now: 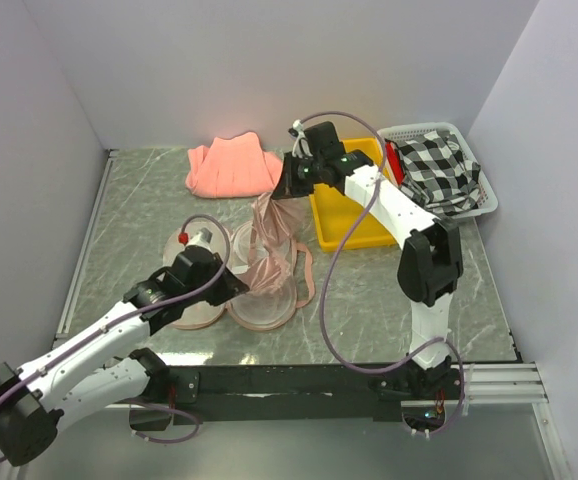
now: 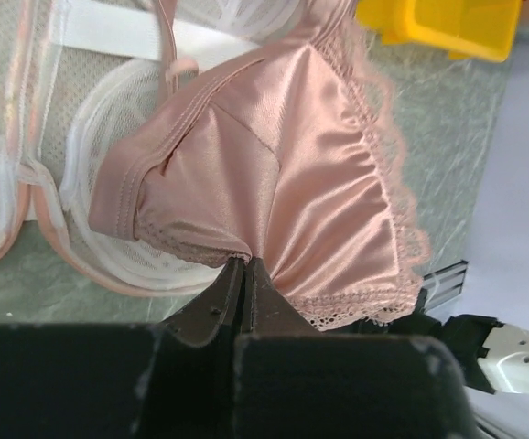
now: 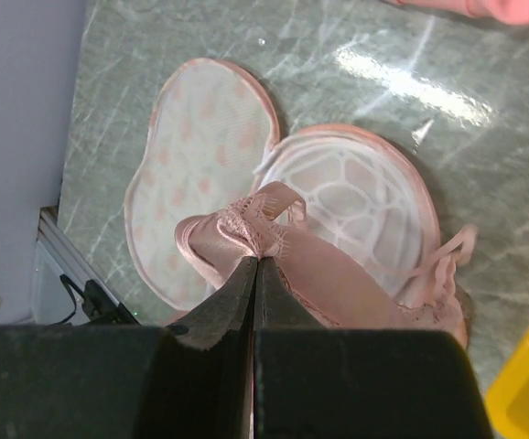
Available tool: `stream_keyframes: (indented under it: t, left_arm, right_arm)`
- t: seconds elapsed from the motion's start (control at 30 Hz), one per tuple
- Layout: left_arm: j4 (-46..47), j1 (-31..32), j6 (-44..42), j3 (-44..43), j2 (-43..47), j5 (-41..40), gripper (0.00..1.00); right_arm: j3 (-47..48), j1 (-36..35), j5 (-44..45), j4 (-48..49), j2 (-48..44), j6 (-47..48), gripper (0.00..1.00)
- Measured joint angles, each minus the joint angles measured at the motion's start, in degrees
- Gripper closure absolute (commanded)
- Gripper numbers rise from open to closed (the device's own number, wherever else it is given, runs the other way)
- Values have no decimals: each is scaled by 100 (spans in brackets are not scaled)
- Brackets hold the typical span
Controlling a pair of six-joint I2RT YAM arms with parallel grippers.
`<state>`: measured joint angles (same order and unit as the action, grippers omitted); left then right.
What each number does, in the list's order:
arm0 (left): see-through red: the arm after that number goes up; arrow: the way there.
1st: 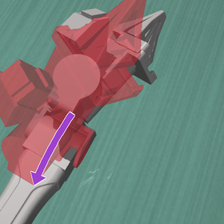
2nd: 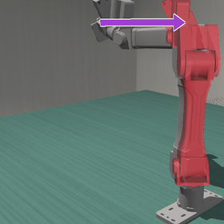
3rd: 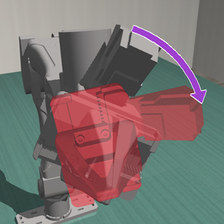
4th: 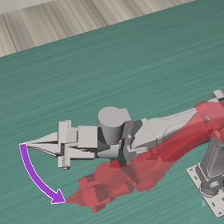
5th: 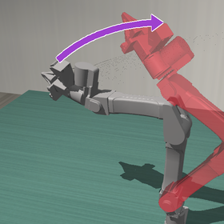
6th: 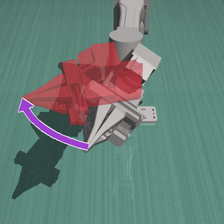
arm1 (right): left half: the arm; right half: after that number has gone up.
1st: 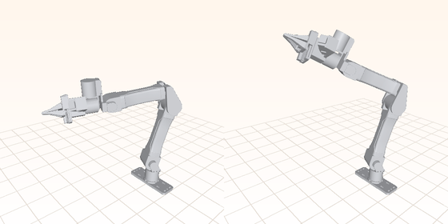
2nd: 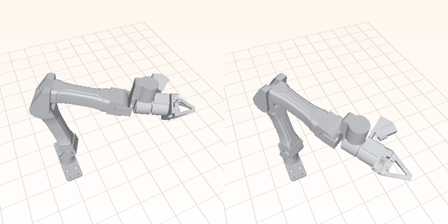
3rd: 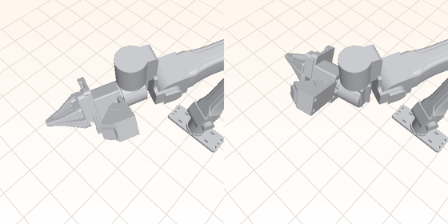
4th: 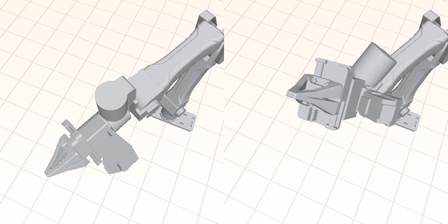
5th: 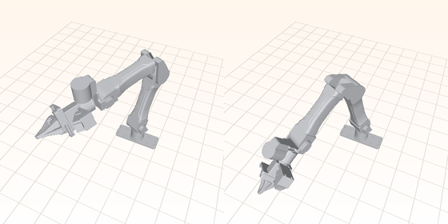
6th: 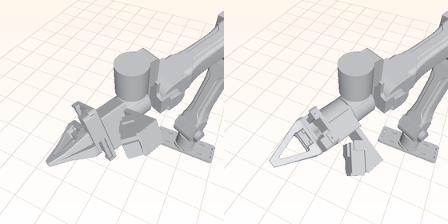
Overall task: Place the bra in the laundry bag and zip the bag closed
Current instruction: Adjust the bra in the laundry bag.
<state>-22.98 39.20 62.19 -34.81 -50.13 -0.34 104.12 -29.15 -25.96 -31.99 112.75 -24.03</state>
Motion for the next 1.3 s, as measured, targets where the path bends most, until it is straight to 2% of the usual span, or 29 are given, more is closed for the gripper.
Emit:
stream_keyframes:
  t: [0.23, 0.4, 0.67, 0.8, 1.0, 1.3]
  left_arm:
    - [151, 457, 107, 61, -407, -57, 99]
    - [107, 643, 203, 85, -452, -190, 99]
    - [109, 791, 269, 164, -590, -420, 99]
    - [109, 881, 350, 385, -787, -490, 94]
    - [120, 968, 474, 623, -874, -629, 99]
    - [205, 1016, 450, 422, -933, -1075, 99]
  right_arm:
    - [603, -103, -133, -293, 713, 57, 99]
    - [658, -190, -160, -431, 992, 76, 99]
    - [767, -372, -201, -599, 1093, 142, 98]
    - [863, -448, -223, -616, 1220, 142, 98]
    - [916, -501, -229, -654, 1429, 149, 98]
    - [1174, -507, -264, -682, 1436, 160, 98]
